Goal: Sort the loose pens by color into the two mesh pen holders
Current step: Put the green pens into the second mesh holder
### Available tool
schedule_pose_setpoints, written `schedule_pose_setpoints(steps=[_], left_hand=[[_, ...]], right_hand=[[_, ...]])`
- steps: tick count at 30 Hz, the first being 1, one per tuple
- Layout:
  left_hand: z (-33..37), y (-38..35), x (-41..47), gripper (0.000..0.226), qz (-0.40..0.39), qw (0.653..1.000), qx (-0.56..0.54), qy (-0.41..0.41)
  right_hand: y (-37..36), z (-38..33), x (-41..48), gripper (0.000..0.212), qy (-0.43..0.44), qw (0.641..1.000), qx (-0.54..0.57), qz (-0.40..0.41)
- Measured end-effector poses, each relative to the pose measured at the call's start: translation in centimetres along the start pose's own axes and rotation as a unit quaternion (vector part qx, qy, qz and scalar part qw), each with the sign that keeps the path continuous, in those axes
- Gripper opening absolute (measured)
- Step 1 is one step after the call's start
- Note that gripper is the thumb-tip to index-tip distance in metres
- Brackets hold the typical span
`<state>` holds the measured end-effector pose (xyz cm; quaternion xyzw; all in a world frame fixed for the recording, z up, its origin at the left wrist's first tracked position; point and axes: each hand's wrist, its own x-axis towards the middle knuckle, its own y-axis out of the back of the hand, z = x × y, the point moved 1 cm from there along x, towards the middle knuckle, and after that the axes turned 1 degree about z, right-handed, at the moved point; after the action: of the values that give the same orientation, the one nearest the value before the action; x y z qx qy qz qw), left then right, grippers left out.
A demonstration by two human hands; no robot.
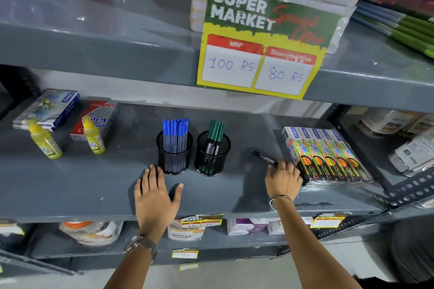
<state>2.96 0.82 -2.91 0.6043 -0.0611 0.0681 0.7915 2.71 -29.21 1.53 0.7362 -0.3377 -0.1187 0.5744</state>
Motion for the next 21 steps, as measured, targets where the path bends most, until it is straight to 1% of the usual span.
schedule_pose_setpoints(steps=[3,6,12,15,18,21], left_hand=[[0.1,0.0,0.0,0.076,0.004,1.0,0.004,-0.003],[0.1,0.0,0.0,0.076,0.006,1.0,0.007,-0.003],[0.2,0.1,0.0,0.077,0.007,1.0,0.002,-0.003],[0.1,0.1,0.0,0.077,0.003,1.0,0.0,-0.002],[0.1,0.1,0.0,0.078,-0.002,1.0,-0.001,-0.001],[0.0,0.1,0.0,0.079,-0.005,1.0,0.0,-0.001]], right_hand=[[-0.1,1.5,-0.1,0.031,-0.016,0.998,-0.058,-0.016],[-0.2,1.2,-0.5,0.024,-0.001,0.999,-0.044,-0.001],[-0.7,-1.0,-2.7,0.024,0.03,0.999,0.044,0.007],[-0.1,-2.5,-3.6,0.024,0.032,0.992,0.112,0.041],[1.5,-4.4,-3.6,0.022,0.034,0.976,0.195,0.089],[3.5,-6.7,-2.8,0.019,0.029,0.96,0.251,0.122]])
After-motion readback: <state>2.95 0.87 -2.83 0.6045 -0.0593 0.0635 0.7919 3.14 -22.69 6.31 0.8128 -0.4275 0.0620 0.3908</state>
